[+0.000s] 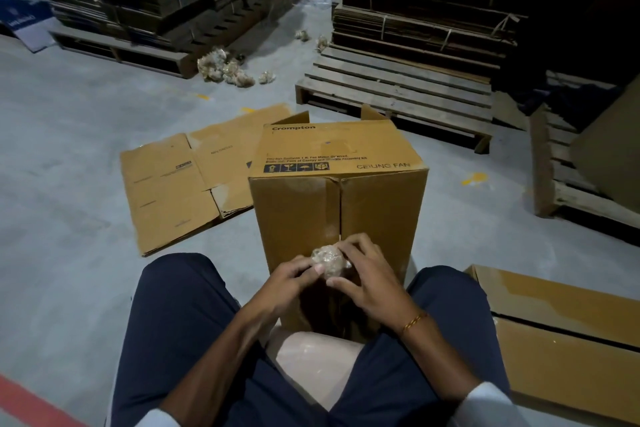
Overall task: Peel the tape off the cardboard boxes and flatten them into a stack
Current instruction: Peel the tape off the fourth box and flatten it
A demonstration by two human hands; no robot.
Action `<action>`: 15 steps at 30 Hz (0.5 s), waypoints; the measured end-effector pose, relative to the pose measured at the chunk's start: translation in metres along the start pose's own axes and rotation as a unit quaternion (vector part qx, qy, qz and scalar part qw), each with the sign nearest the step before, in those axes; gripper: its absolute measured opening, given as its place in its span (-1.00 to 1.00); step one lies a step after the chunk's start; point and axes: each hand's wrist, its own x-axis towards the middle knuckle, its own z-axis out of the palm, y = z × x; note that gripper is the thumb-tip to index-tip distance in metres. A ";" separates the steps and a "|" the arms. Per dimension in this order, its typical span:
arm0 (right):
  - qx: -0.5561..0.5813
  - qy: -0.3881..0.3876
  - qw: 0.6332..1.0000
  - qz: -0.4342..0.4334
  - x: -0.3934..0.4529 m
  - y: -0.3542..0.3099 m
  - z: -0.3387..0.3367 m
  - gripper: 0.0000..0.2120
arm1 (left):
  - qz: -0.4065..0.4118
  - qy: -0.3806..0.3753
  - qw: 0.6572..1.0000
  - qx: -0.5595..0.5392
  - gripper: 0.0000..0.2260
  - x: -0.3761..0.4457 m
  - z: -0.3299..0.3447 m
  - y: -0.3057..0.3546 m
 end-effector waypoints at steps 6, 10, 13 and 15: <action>0.037 0.014 0.999 0.024 -0.010 0.000 -0.007 -0.38 | -0.015 -0.015 0.998 -0.064 -0.77 0.006 0.006 0.001; -0.001 0.009 1.000 0.007 -0.011 0.001 -0.006 -0.33 | -0.035 -0.013 0.996 -0.084 -0.71 0.011 0.010 0.003; -0.045 0.038 0.998 -0.014 -0.010 0.001 -0.006 -0.49 | -0.066 -0.012 0.994 -0.089 -0.67 0.013 0.012 0.003; -0.084 0.051 0.995 -0.018 -0.009 0.000 -0.004 -0.57 | -0.076 -0.007 0.994 -0.079 -0.65 0.016 0.011 0.003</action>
